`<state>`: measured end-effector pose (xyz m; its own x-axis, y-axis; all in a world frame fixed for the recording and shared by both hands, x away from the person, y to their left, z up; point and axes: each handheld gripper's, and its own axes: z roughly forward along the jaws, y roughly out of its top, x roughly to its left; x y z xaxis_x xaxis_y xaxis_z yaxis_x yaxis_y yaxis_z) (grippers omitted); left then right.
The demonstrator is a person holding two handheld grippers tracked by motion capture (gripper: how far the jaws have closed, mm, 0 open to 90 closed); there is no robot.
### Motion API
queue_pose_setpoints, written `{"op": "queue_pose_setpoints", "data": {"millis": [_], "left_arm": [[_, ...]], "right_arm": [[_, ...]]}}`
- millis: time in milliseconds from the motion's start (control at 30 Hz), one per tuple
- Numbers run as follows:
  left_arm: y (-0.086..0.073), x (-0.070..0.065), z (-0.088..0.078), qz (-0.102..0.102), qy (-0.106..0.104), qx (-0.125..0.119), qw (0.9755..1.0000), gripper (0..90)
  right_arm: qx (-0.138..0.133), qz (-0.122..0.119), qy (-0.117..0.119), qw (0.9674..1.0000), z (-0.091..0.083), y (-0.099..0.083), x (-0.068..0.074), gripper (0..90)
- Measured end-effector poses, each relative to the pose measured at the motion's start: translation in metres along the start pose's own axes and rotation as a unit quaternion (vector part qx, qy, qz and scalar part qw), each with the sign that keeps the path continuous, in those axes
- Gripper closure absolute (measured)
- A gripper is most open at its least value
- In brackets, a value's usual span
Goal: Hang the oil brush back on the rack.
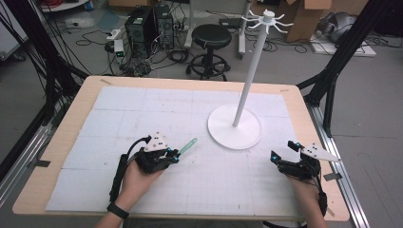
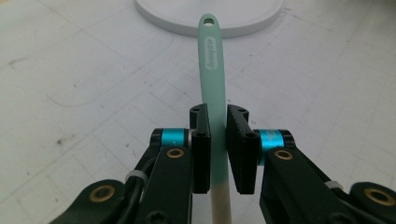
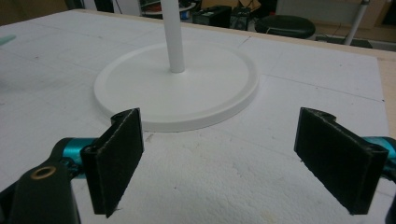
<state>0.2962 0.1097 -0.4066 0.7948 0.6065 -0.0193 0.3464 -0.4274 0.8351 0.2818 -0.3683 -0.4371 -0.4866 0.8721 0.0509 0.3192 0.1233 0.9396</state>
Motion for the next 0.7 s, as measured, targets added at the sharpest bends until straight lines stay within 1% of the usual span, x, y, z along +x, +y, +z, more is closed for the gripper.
{"op": "queue_pose_setpoints", "data": {"millis": [33, 67, 133, 233, 300, 367, 400, 467, 533, 567, 633, 700], "left_arm": [[0.000, 0.000, 0.000, 0.000, 0.000, 0.000, 1.0000, 80.5], [0.004, 0.000, -0.002, 0.005, 0.000, -0.007, 1.0000, 80.5], [0.011, -0.001, -0.008, 0.005, -0.001, -0.021, 0.9998, 80.5], [0.021, -0.002, -0.014, 0.014, 0.000, -0.040, 0.9991, 80.5], [0.028, -0.002, -0.018, 0.015, -0.002, -0.051, 0.9986, 80.5], [0.037, -0.002, -0.023, 0.023, -0.002, -0.065, 0.9976, 80.5], [0.040, -0.002, -0.024, 0.024, -0.001, -0.070, 0.9972, 80.5], [0.043, -0.002, -0.026, 0.028, -0.001, -0.074, 0.9968, 80.5], [0.049, -0.001, -0.028, 0.026, -0.003, -0.084, 0.9961, 80.5], [0.052, -0.001, -0.029, 0.027, -0.003, -0.091, 0.9955, 80.5], [0.058, 0.000, -0.031, 0.028, -0.004, -0.104, 0.9942, 80.5], [0.065, 0.001, -0.032, 0.025, -0.009, -0.115, 0.9931, 80.5]], "right_arm": [[0.001, 0.000, 0.000, 1.0000, 0.000, 0.000, 0.000, 15.0], [0.001, 0.000, 0.000, 1.0000, 0.000, 0.000, 0.000, 15.0], [0.001, 0.000, 0.000, 1.0000, -0.001, 0.000, 0.000, 15.0], [0.001, 0.001, -0.001, 1.0000, -0.001, 0.000, 0.000, 15.0], [0.001, 0.002, -0.001, 1.0000, -0.001, 0.000, 0.000, 15.0], [-0.001, -0.002, -0.001, 1.0000, -0.001, 0.000, 0.000, 15.0], [-0.001, -0.002, -0.001, 1.0000, -0.001, 0.000, 0.000, 15.0], [0.001, 0.002, 0.000, 1.0000, -0.001, 0.000, 0.000, 15.0], [-0.001, -0.001, -0.001, 1.0000, -0.001, 0.000, 0.000, 15.0], [0.000, 0.002, 0.000, 1.0000, -0.001, 0.000, 0.000, 15.0], [0.000, 0.001, 0.000, 1.0000, -0.001, 0.000, 0.000, 15.0], [0.000, 0.000, 0.000, 1.0000, 0.000, 0.000, 0.000, 15.0]]}}
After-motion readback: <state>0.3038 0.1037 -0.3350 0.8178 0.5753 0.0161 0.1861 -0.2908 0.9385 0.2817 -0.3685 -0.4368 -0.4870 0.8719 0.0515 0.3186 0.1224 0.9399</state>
